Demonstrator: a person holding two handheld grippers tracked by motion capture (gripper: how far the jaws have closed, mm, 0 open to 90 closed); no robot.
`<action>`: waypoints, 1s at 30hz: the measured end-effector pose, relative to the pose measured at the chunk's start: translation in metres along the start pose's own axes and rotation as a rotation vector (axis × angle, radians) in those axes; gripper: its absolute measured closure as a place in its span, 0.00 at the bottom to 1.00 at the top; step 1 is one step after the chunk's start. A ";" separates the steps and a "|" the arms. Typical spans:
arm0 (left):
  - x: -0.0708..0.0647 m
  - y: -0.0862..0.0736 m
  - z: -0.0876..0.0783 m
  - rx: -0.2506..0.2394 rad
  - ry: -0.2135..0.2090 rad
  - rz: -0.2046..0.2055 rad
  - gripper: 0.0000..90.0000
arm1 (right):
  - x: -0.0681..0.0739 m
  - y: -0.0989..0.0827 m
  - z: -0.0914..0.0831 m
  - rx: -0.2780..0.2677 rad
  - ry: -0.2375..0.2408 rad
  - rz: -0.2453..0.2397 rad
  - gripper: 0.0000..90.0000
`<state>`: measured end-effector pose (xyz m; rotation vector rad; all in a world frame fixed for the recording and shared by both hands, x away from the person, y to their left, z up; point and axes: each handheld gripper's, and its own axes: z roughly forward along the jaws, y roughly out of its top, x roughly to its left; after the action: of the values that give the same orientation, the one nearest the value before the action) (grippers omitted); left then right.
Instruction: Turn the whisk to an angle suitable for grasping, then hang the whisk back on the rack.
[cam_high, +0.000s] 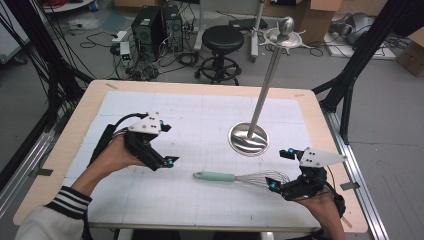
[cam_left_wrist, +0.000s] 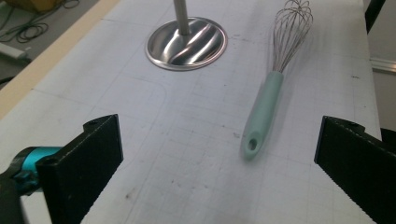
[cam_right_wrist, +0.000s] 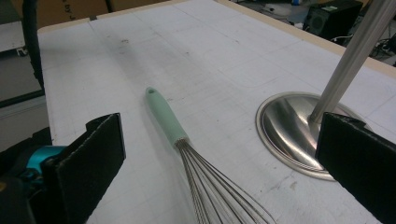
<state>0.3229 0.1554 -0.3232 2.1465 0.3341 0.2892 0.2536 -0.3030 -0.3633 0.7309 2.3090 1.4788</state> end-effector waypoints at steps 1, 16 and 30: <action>0.000 -0.003 -0.004 -0.007 0.008 -0.004 0.02 | 0.000 0.000 0.000 0.000 0.000 0.001 0.01; -0.003 -0.068 -0.067 -0.143 0.106 -0.074 0.02 | -0.002 0.000 0.001 -0.006 -0.014 0.003 0.01; -0.010 -0.100 -0.086 -0.211 0.142 -0.104 0.02 | -0.003 0.000 0.000 -0.010 -0.025 0.007 0.01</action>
<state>0.2728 0.2720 -0.3589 1.8992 0.4738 0.3997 0.2558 -0.3048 -0.3637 0.7518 2.2816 1.4748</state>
